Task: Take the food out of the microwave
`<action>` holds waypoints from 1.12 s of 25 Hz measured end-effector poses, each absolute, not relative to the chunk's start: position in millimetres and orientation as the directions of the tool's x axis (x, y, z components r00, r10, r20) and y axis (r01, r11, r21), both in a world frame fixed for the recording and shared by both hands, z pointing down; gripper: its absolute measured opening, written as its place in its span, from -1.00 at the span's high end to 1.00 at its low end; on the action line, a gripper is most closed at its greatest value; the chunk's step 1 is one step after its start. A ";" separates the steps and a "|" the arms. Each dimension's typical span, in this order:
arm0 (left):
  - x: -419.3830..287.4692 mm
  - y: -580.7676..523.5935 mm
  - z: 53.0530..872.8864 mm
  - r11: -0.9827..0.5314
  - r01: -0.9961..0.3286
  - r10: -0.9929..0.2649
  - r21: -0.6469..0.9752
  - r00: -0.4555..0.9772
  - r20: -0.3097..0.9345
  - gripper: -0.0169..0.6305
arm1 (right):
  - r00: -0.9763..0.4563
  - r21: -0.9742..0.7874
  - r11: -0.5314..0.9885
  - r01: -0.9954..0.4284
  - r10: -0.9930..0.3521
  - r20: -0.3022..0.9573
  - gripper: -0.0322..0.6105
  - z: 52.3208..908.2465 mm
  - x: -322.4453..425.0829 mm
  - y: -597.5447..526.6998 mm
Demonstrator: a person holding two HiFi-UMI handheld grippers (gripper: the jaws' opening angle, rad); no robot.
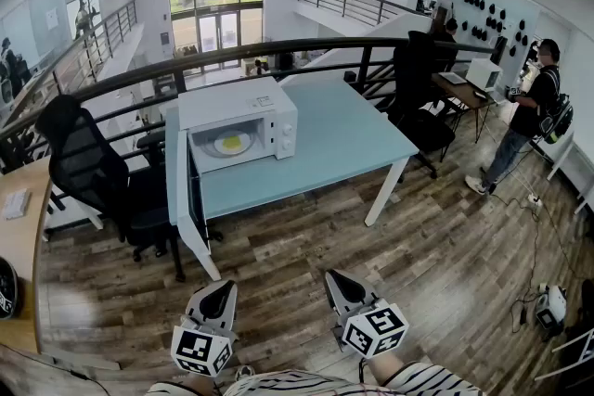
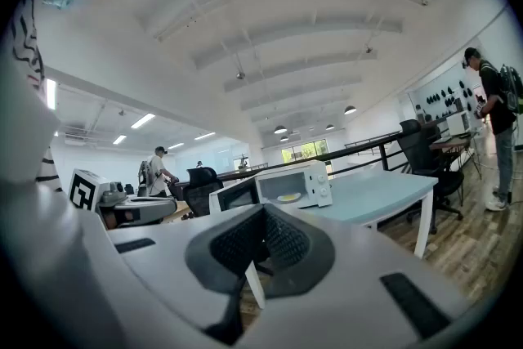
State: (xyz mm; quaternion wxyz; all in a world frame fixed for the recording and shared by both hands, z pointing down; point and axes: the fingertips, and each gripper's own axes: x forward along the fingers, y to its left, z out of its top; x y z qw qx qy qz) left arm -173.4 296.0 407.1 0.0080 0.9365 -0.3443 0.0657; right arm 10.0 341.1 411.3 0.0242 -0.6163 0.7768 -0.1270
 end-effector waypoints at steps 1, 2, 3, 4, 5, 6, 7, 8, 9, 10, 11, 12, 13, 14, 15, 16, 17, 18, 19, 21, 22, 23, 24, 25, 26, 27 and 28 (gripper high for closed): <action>-169.1 299.6 407.7 -0.763 -0.646 -0.644 -0.028 0.755 0.123 0.88 | -0.255 -0.223 0.226 -0.948 -0.960 0.114 0.82 410.6 11.5 343.0; -164.8 303.1 408.3 -0.763 -0.646 -0.644 -0.025 0.756 0.118 0.88 | -0.270 -0.220 0.241 -0.945 -0.957 0.109 0.82 409.6 13.3 344.8; -160.7 306.3 408.9 -0.763 -0.646 -0.644 -0.022 0.757 0.113 0.88 | -0.280 -0.221 0.253 -0.942 -0.955 0.101 0.82 408.2 15.8 346.5; -156.8 309.5 409.4 -0.763 -0.646 -0.644 -0.019 0.757 0.110 0.88 | -0.286 -0.226 0.260 -0.939 -0.954 0.091 0.81 406.5 18.9 348.3; -153.0 312.9 409.8 -0.764 -0.645 -0.643 -0.017 0.758 0.109 0.87 | -0.290 -0.236 0.264 -0.935 -0.954 0.081 0.81 404.9 22.6 350.2; -149.2 316.3 410.1 -0.764 -0.645 -0.643 -0.014 0.758 0.109 0.87 | -0.293 -0.246 0.267 -0.932 -0.953 0.074 0.81 404.1 26.6 352.1; -145.7 319.8 410.8 -0.763 -0.647 -0.644 -0.008 0.758 0.108 0.87 | -0.297 -0.257 0.270 -0.928 -0.952 0.071 0.81 404.4 30.6 353.8; -142.4 323.3 411.9 -0.760 -0.650 -0.646 0.003 0.756 0.105 0.87 | -0.303 -0.267 0.274 -0.924 -0.950 0.072 0.80 405.8 34.3 355.5; -139.3 326.9 413.5 -0.758 -0.652 -0.648 0.013 0.755 0.104 0.86 | -0.309 -0.275 0.278 -0.920 -0.948 0.075 0.80 408.1 37.5 357.1; -136.3 330.4 415.5 -0.756 -0.654 -0.649 0.020 0.754 0.105 0.86 | -0.313 -0.283 0.280 -0.917 -0.946 0.078 0.80 411.0 40.1 358.8; -133.3 333.4 417.8 -0.756 -0.654 -0.649 0.023 0.753 0.110 0.85 | -0.318 -0.289 0.283 -0.914 -0.945 0.080 0.79 413.8 41.9 360.2; -130.1 335.7 420.2 -0.756 -0.654 -0.647 0.026 0.753 0.119 0.70 | -0.323 -0.295 0.286 -0.912 -0.943 0.081 0.77 416.3 43.1 361.0; -126.6 337.3 422.5 -0.758 -0.652 -0.644 0.028 0.754 0.128 0.45 | -0.327 -0.301 0.289 -0.908 -0.941 0.082 0.67 418.3 44.0 361.4; -123.2 338.2 424.3 -0.759 -0.650 -0.642 0.029 0.755 0.136 0.38 | -0.332 -0.308 0.292 -0.905 -0.940 0.084 0.45 419.9 44.8 361.2; -120.1 338.6 425.6 -0.760 -0.650 -0.640 0.030 0.755 0.141 0.38 | -0.335 -0.314 0.293 -0.903 -0.939 0.085 0.38 420.8 45.8 360.6; -117.4 338.3 426.7 -0.760 -0.649 -0.639 0.030 0.755 0.144 0.38 | -0.336 -0.319 0.294 -0.901 -0.938 0.084 0.39 421.4 46.8 359.6; -115.1 337.2 427.7 -0.760 -0.649 -0.639 0.031 0.755 0.147 0.38 | -0.335 -0.323 0.293 -0.900 -0.939 0.082 0.39 421.9 47.7 358.1; -113.3 335.5 428.8 -0.760 -0.649 -0.638 0.033 0.755 0.149 0.38 | -0.334 -0.328 0.291 -0.899 -0.939 0.081 0.38 422.9 48.6 356.2; -111.5 333.3 430.3 -0.761 -0.648 -0.637 0.034 0.756 0.151 0.38 | -0.331 -0.333 0.288 -0.898 -0.940 0.081 0.38 424.4 49.9 353.9; -107.4 328.0 434.1 -0.762 -0.646 -0.634 0.039 0.758 0.155 0.38 | -0.325 -0.344 0.279 -0.897 -0.942 0.083 0.38 428.3 54.3 348.2; -105.4 324.5 436.2 -0.763 -0.645 -0.633 0.043 0.759 0.156 0.38 | -0.321 -0.348 0.274 -0.896 -0.943 0.085 0.38 430.1 57.1 344.7; -104.0 320.2 438.4 -0.763 -0.645 -0.632 0.049 0.759 0.157 0.38 | -0.317 -0.351 0.269 -0.897 -0.944 0.087 0.38 431.8 59.8 340.5; -103.2 314.5 440.5 -0.762 -0.645 -0.632 0.054 0.759 0.158 0.38 | -0.313 -0.353 0.263 -0.898 -0.946 0.089 0.38 433.2 62.0 335.3; -102.5 307.5 442.4 -0.761 -0.646 -0.632 0.058 0.758 0.159 0.38 | -0.309 -0.354 0.259 -0.898 -0.947 0.090 0.38 434.4 63.8 329.2; -101.8 299.4 444.2 -0.760 -0.647 -0.633 0.060 0.757 0.160 0.38 | -0.307 -0.356 0.257 -0.898 -0.947 0.091 0.39 435.4 65.3 322.2; -100.7 290.5 445.7 -0.758 -0.649 -0.634 0.062 0.756 0.160 0.38 | -0.308 -0.357 0.257 -0.898 -0.947 0.091 0.38 436.4 66.4 314.5; -99.4 281.3 447.1 -0.757 -0.651 -0.636 0.065 0.755 0.159 0.38 | -0.310 -0.357 0.259 -0.897 -0.946 0.093 0.38 437.6 67.3 306.2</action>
